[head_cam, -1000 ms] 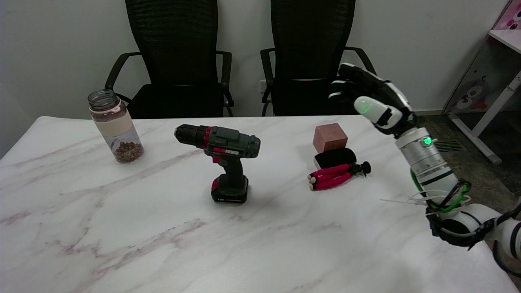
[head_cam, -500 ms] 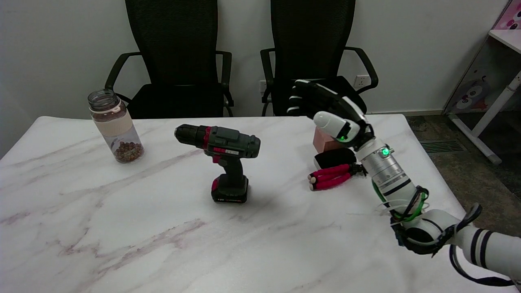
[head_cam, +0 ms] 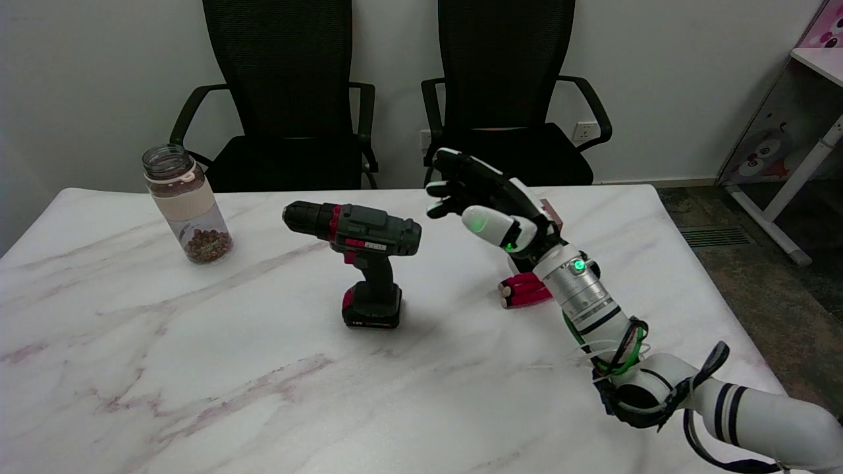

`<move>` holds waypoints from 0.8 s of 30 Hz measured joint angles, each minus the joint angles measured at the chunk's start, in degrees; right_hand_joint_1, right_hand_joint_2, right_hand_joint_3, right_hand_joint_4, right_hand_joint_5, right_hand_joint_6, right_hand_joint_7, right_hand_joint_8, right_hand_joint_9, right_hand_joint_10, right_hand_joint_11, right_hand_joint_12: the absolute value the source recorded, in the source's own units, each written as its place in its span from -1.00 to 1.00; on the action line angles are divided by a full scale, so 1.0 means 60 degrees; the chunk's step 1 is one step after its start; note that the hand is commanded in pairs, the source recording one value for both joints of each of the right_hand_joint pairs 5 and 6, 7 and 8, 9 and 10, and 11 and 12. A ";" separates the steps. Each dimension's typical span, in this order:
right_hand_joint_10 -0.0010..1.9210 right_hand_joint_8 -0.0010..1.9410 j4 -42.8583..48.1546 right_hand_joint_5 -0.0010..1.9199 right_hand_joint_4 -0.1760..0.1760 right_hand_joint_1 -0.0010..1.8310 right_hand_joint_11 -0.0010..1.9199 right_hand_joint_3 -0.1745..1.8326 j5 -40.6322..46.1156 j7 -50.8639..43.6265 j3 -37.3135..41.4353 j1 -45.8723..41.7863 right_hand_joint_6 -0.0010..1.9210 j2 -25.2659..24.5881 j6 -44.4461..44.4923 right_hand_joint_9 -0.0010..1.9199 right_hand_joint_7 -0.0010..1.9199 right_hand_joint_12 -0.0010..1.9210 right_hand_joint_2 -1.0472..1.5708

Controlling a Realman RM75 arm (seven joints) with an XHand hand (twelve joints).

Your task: Pick up the power screwdriver.

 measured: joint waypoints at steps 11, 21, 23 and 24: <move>-0.47 -0.90 0.0419 -0.90 -0.06 -0.05 -0.26 0.03 -0.0247 -0.1028 -0.0208 0.0109 -0.90 -0.0705 0.0191 -0.47 -0.90 -0.26 -0.25; -0.68 -1.00 0.1122 -1.00 0.03 -0.07 -0.52 -0.06 -0.0360 -0.1458 -0.0313 0.0141 -1.00 -0.1435 0.0252 -0.68 -1.00 -0.53 -0.30; -0.75 -1.00 0.1250 -1.00 0.02 -0.08 -0.59 -0.08 -0.0379 -0.1518 -0.0338 0.0143 -1.00 -0.1553 0.0252 -0.75 -1.00 -0.59 -0.30; -0.79 -1.00 0.1284 -1.00 0.01 -0.08 -0.62 -0.09 -0.0384 -0.1534 -0.0347 0.0143 -1.00 -0.1586 0.0253 -0.79 -1.00 -0.62 -0.30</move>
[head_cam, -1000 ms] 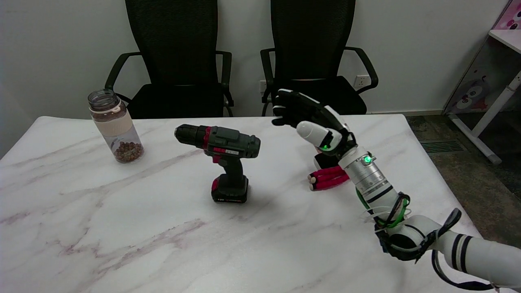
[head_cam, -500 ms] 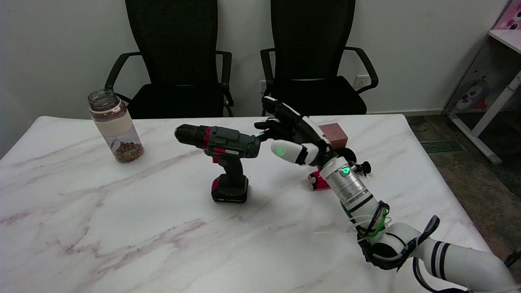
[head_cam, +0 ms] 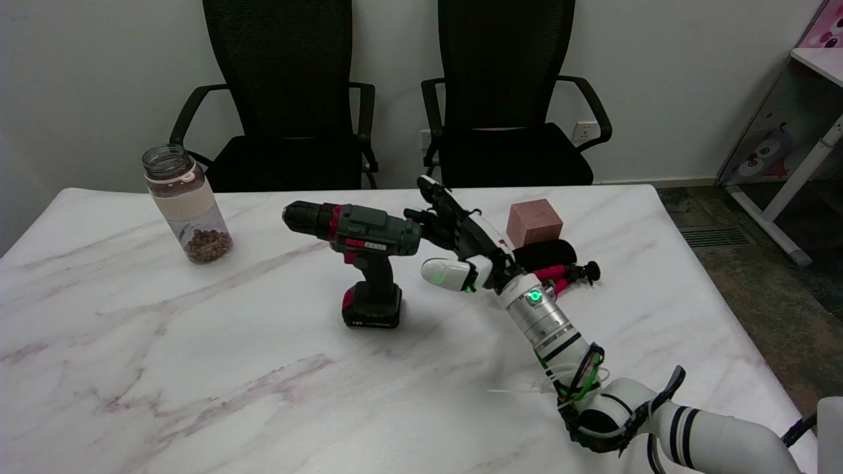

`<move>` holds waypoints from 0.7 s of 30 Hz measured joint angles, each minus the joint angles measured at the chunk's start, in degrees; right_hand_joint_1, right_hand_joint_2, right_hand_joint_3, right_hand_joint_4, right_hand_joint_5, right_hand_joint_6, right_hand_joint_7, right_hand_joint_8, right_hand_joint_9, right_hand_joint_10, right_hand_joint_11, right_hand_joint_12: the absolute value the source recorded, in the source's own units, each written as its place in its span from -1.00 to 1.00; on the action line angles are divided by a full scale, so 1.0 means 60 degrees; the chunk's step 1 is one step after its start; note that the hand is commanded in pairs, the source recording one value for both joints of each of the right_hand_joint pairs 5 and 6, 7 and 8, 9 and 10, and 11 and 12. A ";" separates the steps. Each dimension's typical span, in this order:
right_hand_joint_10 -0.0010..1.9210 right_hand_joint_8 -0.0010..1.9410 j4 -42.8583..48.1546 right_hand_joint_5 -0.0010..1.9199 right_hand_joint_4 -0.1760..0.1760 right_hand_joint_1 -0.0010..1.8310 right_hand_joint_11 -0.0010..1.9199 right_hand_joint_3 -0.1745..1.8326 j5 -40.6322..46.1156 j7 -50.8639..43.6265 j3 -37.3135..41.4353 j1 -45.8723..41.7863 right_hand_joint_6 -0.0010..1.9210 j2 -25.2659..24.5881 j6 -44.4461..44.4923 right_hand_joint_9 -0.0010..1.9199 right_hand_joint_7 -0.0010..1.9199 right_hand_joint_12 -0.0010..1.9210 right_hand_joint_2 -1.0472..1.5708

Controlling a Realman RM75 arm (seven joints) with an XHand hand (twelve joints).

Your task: Pick up the power screwdriver.

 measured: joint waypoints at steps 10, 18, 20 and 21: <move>-0.92 -1.00 0.0332 -1.00 -0.19 -0.07 -0.80 -0.26 -0.0048 -0.0188 -0.0129 0.0034 -1.00 -0.0339 0.0000 -0.92 -1.00 -0.80 -0.30; -0.90 -1.00 0.0485 -1.00 -0.23 -0.05 -0.82 -0.24 -0.0142 -0.0261 -0.0227 0.0120 -1.00 -0.0563 -0.0003 -0.90 -1.00 -0.82 -0.32; -0.90 -1.00 0.0539 -1.00 -0.23 -0.05 -0.82 -0.23 -0.0155 -0.0276 -0.0249 0.0139 -1.00 -0.0647 -0.0003 -0.90 -1.00 -0.82 -0.32; -0.90 -1.00 0.0563 -1.00 -0.23 -0.05 -0.82 -0.23 -0.0159 -0.0280 -0.0255 0.0144 -1.00 -0.0683 -0.0005 -0.90 -1.00 -0.82 -0.32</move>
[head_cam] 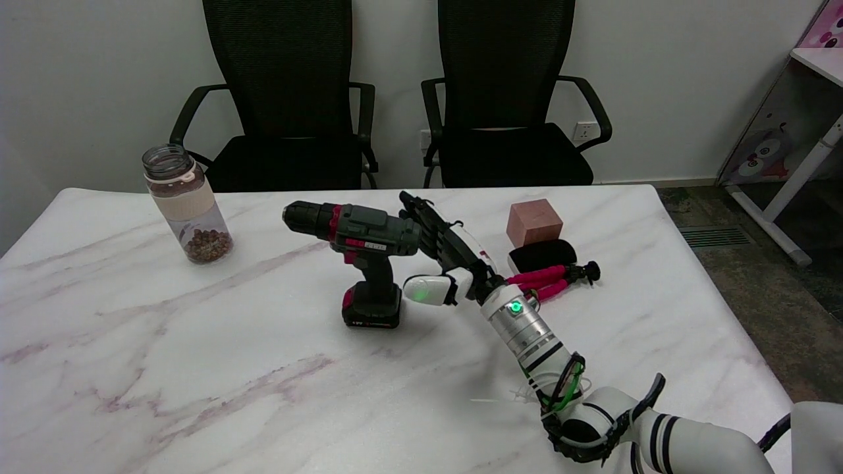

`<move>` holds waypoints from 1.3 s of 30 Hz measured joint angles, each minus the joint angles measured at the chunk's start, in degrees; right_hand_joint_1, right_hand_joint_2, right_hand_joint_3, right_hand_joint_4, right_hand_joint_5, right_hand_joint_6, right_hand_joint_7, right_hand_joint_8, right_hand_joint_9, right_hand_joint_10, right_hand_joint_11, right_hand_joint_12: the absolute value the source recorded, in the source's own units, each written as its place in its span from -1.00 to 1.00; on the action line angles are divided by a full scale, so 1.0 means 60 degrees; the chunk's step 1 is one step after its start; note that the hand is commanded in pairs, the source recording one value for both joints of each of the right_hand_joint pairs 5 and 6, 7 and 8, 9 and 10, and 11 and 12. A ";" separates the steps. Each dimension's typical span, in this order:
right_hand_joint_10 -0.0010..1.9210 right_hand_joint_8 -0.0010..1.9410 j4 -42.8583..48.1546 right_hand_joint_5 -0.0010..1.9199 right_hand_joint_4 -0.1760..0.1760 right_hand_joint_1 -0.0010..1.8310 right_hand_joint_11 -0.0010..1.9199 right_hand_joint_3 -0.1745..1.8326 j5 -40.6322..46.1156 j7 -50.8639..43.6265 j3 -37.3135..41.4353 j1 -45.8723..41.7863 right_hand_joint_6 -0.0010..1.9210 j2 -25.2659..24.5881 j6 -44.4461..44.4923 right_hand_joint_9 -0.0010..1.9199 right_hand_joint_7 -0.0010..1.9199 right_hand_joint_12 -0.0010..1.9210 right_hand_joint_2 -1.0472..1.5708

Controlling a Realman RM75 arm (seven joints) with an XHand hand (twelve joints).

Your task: Pick up the power screwdriver.

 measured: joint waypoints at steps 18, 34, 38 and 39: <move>-0.87 -1.00 0.0515 -1.00 -0.23 -0.06 -0.81 -0.16 -0.0049 -0.0044 -0.0065 0.0072 -1.00 -0.0656 -0.0025 -0.87 -1.00 -0.81 -0.30; -0.85 -1.00 0.1072 -1.00 -0.16 -0.08 -0.80 -0.13 -0.0002 -0.0006 -0.0068 0.0194 -1.00 -0.1147 -0.0027 -0.85 -1.00 -0.80 -0.30; -0.85 -1.00 0.1254 -1.00 -0.14 -0.08 -0.80 -0.12 0.0000 0.0005 -0.0074 0.0245 -1.00 -0.1304 -0.0026 -0.85 -1.00 -0.80 -0.30; -0.85 -1.00 0.1291 -1.00 -0.14 -0.08 -0.80 -0.11 0.0001 0.0008 -0.0075 0.0256 -1.00 -0.1335 -0.0026 -0.85 -1.00 -0.80 -0.31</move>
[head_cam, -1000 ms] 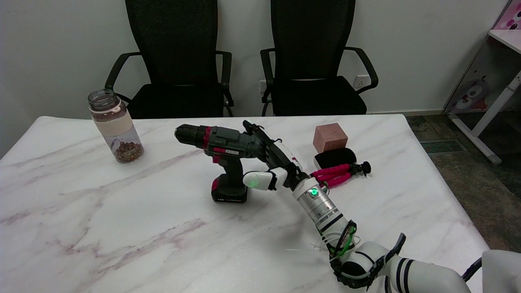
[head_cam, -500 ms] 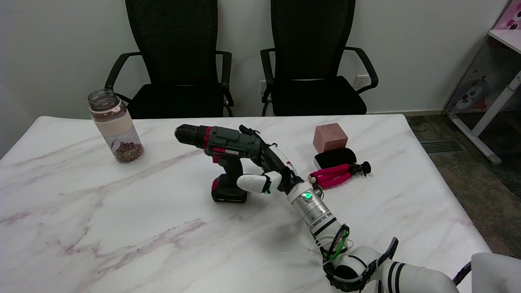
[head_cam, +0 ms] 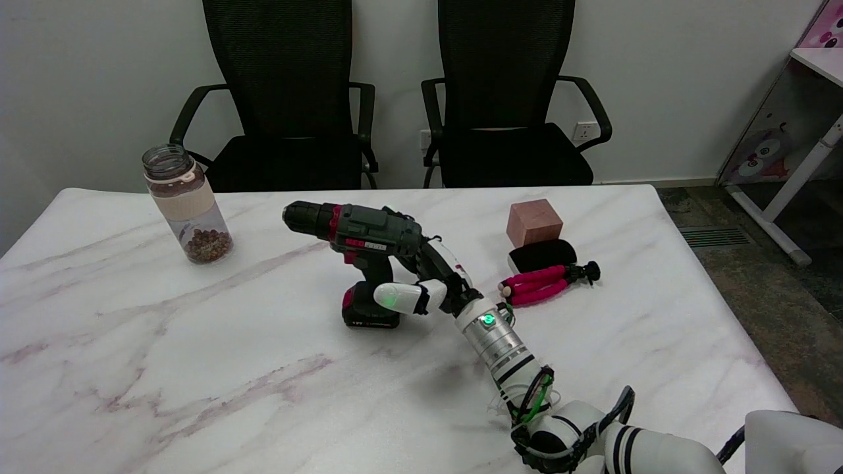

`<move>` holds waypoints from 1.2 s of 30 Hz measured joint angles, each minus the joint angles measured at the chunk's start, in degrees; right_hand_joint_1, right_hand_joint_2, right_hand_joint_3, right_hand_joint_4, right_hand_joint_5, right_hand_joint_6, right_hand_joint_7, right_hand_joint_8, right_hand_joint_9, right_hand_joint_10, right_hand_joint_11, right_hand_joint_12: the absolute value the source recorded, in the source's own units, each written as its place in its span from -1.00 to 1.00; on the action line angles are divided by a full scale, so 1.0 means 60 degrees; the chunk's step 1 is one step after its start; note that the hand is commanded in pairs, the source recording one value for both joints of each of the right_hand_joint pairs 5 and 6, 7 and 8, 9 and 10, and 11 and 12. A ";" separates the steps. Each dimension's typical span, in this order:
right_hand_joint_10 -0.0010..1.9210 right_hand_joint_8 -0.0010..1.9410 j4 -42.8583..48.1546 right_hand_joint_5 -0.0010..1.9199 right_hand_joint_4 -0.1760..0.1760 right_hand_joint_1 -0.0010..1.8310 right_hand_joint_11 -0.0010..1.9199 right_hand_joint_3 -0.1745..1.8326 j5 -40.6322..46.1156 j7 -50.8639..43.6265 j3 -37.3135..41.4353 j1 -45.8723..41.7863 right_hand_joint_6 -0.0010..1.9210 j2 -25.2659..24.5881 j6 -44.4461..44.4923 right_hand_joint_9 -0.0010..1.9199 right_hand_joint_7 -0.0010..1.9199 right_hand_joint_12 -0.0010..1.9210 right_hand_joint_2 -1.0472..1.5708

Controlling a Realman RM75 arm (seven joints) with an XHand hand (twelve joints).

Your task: Pick up the power screwdriver.

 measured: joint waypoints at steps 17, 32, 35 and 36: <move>-0.85 -1.00 0.0546 -1.00 -0.09 -0.11 -0.79 -0.15 0.0013 0.0036 -0.0010 0.0232 -1.00 -0.0564 0.0061 -0.85 -1.00 -0.79 -0.28; -0.80 -1.00 0.0937 -1.00 -0.07 -0.12 -0.76 -0.19 0.0031 0.0045 -0.0016 0.0474 -1.00 -0.0933 0.0090 -0.80 -1.00 -0.76 -0.25; -0.74 -1.00 0.0985 -1.00 -0.08 -0.12 -0.70 -0.20 0.0034 0.0048 -0.0015 0.0516 -1.00 -0.0979 0.0097 -0.74 -1.00 -0.70 -0.23; -0.71 -1.00 0.0998 -1.00 -0.08 -0.12 -0.65 -0.21 0.0037 0.0048 -0.0013 0.0527 -1.00 -0.0991 0.0099 -0.71 -1.00 -0.65 -0.22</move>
